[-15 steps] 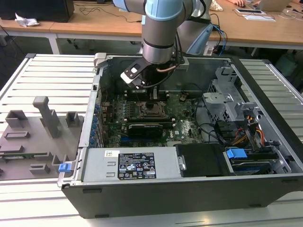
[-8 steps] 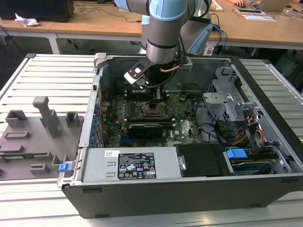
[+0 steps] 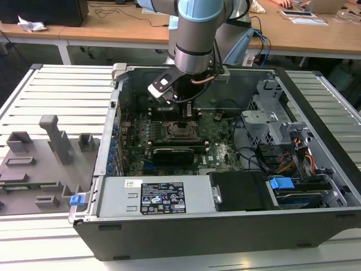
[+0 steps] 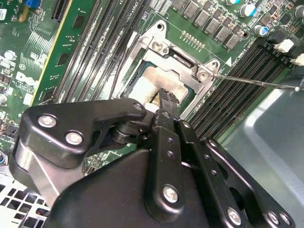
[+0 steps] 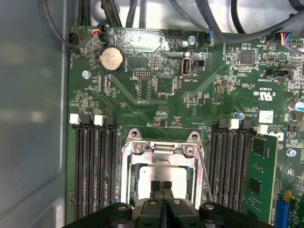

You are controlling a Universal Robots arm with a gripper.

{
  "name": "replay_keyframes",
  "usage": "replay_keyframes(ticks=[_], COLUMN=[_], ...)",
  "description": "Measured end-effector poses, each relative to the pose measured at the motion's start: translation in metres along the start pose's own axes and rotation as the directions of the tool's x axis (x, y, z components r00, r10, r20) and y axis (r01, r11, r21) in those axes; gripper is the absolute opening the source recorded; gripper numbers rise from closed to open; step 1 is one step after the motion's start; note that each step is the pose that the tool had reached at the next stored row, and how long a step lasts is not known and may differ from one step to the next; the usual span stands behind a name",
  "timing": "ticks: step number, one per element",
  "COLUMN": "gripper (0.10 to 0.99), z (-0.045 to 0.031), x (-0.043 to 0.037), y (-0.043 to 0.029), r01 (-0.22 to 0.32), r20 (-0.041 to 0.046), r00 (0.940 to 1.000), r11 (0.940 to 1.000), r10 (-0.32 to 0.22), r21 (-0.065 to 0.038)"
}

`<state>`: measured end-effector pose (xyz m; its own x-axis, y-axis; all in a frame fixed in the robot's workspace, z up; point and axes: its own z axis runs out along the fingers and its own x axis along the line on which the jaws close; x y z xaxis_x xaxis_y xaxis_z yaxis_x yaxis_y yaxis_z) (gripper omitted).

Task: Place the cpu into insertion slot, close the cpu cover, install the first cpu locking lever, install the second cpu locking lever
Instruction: 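Install the first cpu locking lever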

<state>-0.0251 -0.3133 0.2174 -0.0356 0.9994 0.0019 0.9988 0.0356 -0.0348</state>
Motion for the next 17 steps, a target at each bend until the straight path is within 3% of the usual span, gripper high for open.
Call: replay_keyframes(ticks=[8, 12, 17], gripper=[0.106, 0.106, 0.106], z=[-0.0064, -0.0137, -0.0357], x=[0.0, 0.0001, 0.0002], y=[-0.0002, -0.0005, -0.0012], r01=[0.0, 0.0, 0.0], r20=[0.0035, 0.006, 0.0073], r00=[1.0, 1.0, 1.0], r11=[1.0, 1.0, 1.0], r10=[0.0, 0.0, 0.0], r21=[0.0, 0.0, -0.002])
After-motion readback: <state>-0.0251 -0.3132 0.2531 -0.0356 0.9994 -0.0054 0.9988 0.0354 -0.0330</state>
